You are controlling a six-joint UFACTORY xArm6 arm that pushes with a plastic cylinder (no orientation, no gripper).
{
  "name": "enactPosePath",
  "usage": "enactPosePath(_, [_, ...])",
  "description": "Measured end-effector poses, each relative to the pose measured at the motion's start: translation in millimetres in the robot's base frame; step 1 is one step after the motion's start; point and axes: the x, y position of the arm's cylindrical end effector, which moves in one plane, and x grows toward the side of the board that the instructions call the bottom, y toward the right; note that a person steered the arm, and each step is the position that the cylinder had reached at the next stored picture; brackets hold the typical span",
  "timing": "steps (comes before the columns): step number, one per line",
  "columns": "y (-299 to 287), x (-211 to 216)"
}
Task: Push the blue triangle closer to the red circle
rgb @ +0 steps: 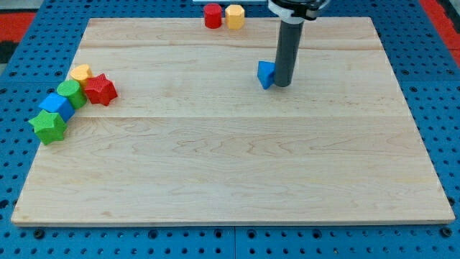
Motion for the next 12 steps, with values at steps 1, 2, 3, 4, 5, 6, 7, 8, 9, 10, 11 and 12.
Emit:
enactPosePath(1, [-13, -7])
enactPosePath(2, [-20, -15])
enactPosePath(3, [-28, -26])
enactPosePath(4, [-40, -32])
enactPosePath(5, [-55, -35])
enactPosePath(6, [-71, -39])
enactPosePath(7, [-89, -44])
enactPosePath(8, [-107, -48])
enactPosePath(9, [-124, -53])
enactPosePath(10, [-140, -59])
enactPosePath(11, [-141, -66])
enactPosePath(12, [-141, -73])
